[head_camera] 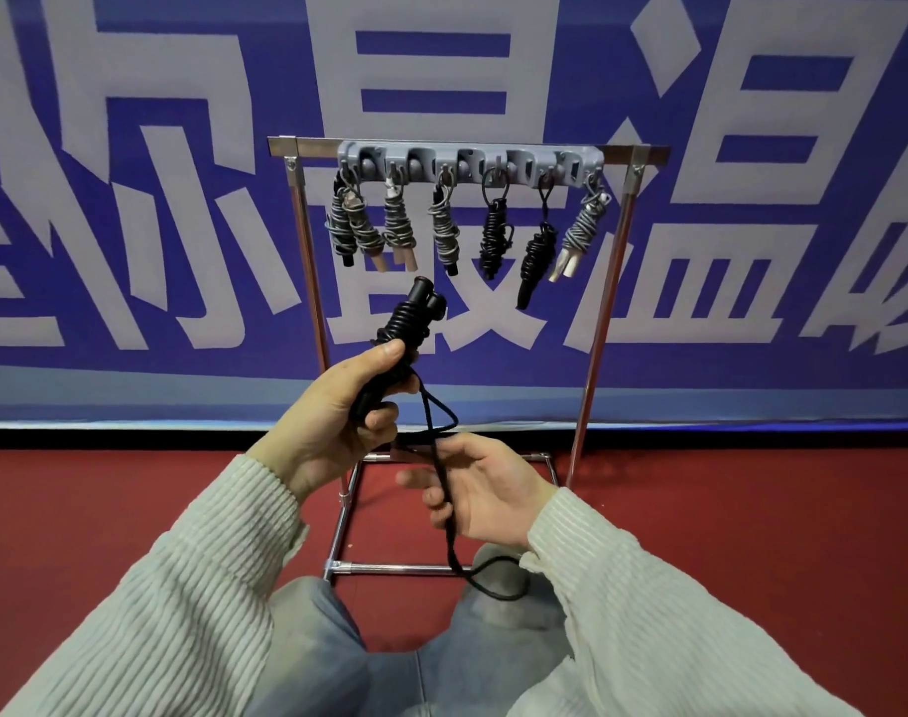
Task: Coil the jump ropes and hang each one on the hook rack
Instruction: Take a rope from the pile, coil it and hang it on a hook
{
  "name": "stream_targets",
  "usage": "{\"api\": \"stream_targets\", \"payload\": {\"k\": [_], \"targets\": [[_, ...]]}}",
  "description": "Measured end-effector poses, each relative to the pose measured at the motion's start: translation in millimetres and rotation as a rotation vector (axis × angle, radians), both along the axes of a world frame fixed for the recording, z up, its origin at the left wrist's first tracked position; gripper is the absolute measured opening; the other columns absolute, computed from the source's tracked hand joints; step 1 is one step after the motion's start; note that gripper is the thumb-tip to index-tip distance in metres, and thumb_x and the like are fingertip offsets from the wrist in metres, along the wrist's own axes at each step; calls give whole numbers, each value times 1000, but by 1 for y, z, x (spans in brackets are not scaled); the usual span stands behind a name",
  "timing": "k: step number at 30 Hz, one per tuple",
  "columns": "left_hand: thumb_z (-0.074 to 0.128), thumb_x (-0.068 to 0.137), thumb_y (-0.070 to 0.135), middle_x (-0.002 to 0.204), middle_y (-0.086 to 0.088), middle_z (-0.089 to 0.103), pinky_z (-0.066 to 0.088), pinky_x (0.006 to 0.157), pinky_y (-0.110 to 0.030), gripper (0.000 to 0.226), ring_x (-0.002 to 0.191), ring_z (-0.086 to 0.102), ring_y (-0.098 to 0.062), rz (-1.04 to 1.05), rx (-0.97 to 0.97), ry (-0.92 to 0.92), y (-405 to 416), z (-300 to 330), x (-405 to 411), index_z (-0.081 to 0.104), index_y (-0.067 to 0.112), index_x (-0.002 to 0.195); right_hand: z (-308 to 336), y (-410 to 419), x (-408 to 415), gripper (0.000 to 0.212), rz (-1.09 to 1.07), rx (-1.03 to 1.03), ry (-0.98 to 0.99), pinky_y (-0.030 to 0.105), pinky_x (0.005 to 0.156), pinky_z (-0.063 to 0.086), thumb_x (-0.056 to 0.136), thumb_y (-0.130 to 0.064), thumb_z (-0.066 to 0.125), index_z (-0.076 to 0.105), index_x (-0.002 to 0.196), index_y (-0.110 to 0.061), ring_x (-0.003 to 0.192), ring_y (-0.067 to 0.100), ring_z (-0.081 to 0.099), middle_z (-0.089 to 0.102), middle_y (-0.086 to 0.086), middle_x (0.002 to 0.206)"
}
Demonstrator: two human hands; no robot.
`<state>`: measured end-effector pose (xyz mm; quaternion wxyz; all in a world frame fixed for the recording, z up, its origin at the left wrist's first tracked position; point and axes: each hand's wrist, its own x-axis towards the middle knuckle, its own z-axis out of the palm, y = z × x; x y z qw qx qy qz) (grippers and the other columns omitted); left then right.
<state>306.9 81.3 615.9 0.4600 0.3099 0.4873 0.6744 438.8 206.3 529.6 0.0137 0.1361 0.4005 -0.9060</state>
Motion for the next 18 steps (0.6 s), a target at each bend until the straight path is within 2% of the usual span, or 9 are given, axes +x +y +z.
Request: {"api": "stream_targets", "payload": {"k": [2,4,7,9,11,13,15,18], "targets": [[67,85,42,86,0,64,26,46,-17,41,42,32,-5,-9,4,0,1,0,1,64,16,117,1,-4,0,43,-3,-6,36,27,65,42,101,-40,45,76,112,-11,68,15,56,74,10,99],[68,84,42,86,0,64,28,44,-15,39,42,33,-5,-1,12,-12,3,0,2,65,17,114,3,-7,-4,38,-95,-16,48,27,65,43,97,-42,54,76,106,-12,63,14,57,70,4,84],[71,82,44,86,1,63,31,42,-15,38,43,34,-5,39,12,-31,5,1,-1,65,19,110,2,-8,-12,20,-274,5,31,25,61,38,87,-33,68,75,96,-16,58,9,50,58,-2,75],[72,81,44,85,1,63,31,42,-14,38,44,34,-5,64,7,-37,6,0,-3,65,19,109,-1,-5,-13,5,-371,13,52,25,62,38,89,-23,70,70,91,-19,59,10,49,57,-2,75],[73,80,44,83,1,63,30,42,-14,39,44,34,-5,83,11,-53,7,-1,-4,65,18,109,-3,-3,-12,10,-460,117,81,25,59,39,94,-12,67,62,92,-20,59,11,48,54,-1,74],[73,80,44,82,1,63,29,42,-13,41,44,34,-4,102,11,-72,8,-3,-4,64,18,111,-2,-5,-10,13,-541,386,89,23,52,34,94,-11,69,59,95,-20,54,11,40,48,-2,68],[74,80,44,82,1,63,29,41,-13,42,44,35,-4,119,12,-97,10,-6,-4,64,19,112,0,-8,-7,17,-630,777,58,21,49,29,93,-18,73,56,94,-17,50,10,33,47,-6,59],[75,80,44,82,-1,63,29,40,-12,45,43,36,-3,147,22,-164,13,-9,-6,62,18,115,1,-9,-6,18,-702,1273,33,20,56,37,90,-25,76,59,97,-24,53,8,41,52,-8,58]]}}
